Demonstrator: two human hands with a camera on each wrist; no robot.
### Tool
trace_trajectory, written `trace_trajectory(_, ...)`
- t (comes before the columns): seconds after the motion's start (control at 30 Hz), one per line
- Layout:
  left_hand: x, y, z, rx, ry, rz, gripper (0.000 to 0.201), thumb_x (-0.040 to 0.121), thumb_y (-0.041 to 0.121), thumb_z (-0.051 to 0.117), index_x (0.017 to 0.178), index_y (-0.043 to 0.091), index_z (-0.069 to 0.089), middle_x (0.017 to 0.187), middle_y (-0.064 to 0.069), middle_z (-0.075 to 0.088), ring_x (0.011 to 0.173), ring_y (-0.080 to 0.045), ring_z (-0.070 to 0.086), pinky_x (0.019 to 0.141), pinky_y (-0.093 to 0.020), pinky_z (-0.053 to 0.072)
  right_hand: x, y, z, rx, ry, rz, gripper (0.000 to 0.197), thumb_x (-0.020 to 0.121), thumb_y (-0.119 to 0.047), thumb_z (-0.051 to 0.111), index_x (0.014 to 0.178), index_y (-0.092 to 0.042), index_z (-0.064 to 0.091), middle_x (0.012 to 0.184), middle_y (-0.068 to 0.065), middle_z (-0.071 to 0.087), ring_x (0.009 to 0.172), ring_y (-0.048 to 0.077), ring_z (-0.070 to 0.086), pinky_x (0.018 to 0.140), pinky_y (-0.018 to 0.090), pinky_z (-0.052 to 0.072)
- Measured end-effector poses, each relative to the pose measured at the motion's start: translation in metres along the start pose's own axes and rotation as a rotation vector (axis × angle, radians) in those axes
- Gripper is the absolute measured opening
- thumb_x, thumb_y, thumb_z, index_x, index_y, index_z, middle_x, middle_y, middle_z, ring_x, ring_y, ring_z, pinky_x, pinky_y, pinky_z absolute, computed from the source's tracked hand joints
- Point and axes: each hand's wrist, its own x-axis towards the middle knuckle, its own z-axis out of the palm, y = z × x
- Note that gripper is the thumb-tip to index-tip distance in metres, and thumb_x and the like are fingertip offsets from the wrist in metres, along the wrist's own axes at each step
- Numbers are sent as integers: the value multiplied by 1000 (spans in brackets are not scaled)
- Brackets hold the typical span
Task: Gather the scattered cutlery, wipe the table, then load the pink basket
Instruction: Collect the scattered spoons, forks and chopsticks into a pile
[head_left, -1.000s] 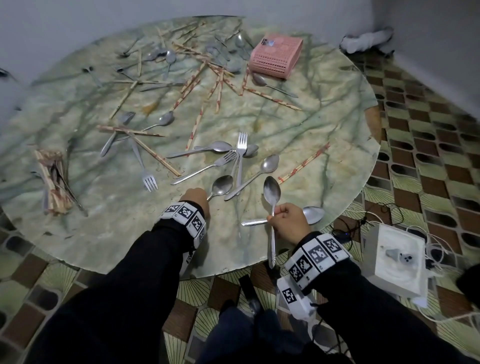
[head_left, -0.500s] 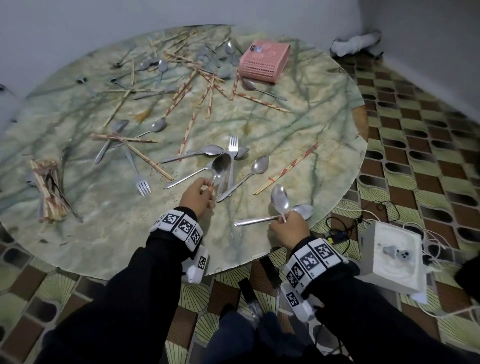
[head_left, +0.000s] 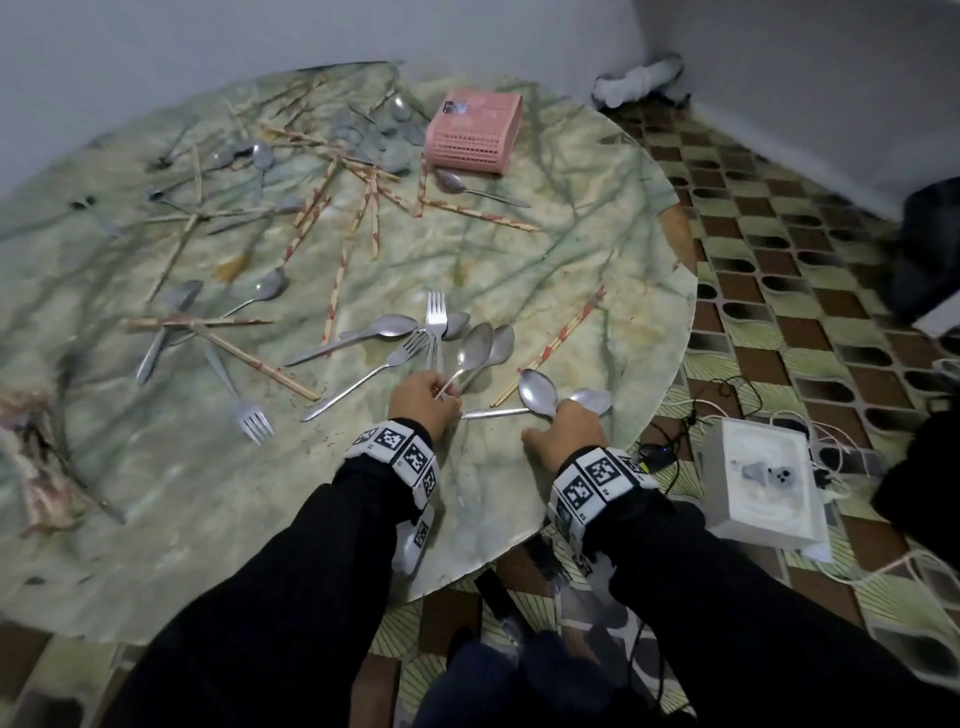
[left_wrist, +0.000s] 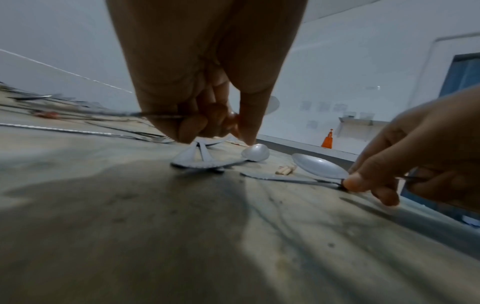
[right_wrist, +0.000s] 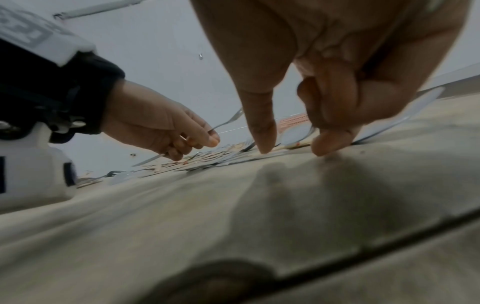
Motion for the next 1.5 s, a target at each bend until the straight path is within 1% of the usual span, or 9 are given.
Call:
trace_trajectory(0.27, 19, 16, 14, -56, -37, 4, 11, 76, -1, 65, 87, 2, 66, 90, -18, 67, 86, -28, 65, 82, -34, 53, 22, -1, 0, 175, 108, 126, 28, 81, -27, 62, 90, -2, 55, 82, 12, 56, 80, 31, 60, 64, 30, 47)
trace_trajectory(0.43, 26, 21, 19, 48, -46, 29, 18, 77, 7, 68, 93, -1, 68, 82, -8, 59, 76, -18, 53, 65, -19, 37, 30, -9, -1, 131, 33, 162, 37, 86, -40, 59, 83, -5, 47, 76, 7, 44, 73, 27, 48, 64, 28, 37)
trace_trajectory(0.73, 30, 25, 19, 199, -70, -19, 24, 82, 11, 66, 101, -4, 67, 99, -18, 66, 93, -28, 60, 76, -26, 42, 43, -14, -15, -125, -24, 45, 18, 83, -15, 64, 82, -5, 49, 102, 13, 58, 75, 26, 54, 64, 26, 43)
trace_trajectory(0.87, 31, 25, 19, 270, -88, -32, 21, 83, 11, 64, 98, -4, 67, 100, -19, 65, 95, -31, 61, 81, -32, 47, 44, -8, -18, -154, 2, 66, 6, 86, -3, 53, 91, -2, 53, 94, 16, 64, 76, 28, 55, 58, 25, 39)
trace_trajectory(1.0, 32, 28, 20, 313, -107, -44, 20, 84, 11, 61, 95, -5, 66, 101, -19, 65, 94, -30, 61, 73, -30, 44, 45, -4, -17, -135, 15, 146, 22, 87, -7, 55, 68, -3, 44, 96, 17, 64, 71, 26, 47, 62, 27, 38)
trace_trajectory(1.1, 31, 33, 20, 371, -139, -49, 14, 87, 11, 57, 83, -2, 60, 95, -18, 63, 96, -31, 61, 67, -27, 38, 47, -2, -17, -94, 8, 149, 9, 87, -10, 55, 85, -2, 52, 97, 19, 62, 74, 28, 47, 64, 29, 36)
trace_trajectory(1.33, 22, 37, 20, 361, -200, -81, 30, 82, 15, 62, 64, 8, 40, 66, -4, 41, 73, -24, 49, 62, -27, 39, 49, -2, -23, -23, -34, 189, 25, 95, -8, 46, 112, 8, 51, 120, 24, 56, 110, 36, 55, 72, 30, 36)
trace_trajectory(1.43, 19, 36, 19, 371, -209, -73, 32, 83, 15, 60, 62, 10, 37, 66, -4, 41, 73, -23, 48, 60, -27, 39, 52, 2, -24, -15, -67, 195, 15, 95, -3, 42, 102, 9, 47, 123, 24, 53, 113, 35, 52, 77, 32, 39)
trace_trajectory(1.5, 19, 35, 18, 375, -235, -68, 19, 84, 13, 56, 70, 8, 44, 75, -7, 48, 75, -24, 50, 62, -28, 41, 56, 6, -23, 95, -57, 228, 27, 95, -2, 40, 119, 9, 44, 121, 25, 52, 114, 36, 52, 75, 30, 36)
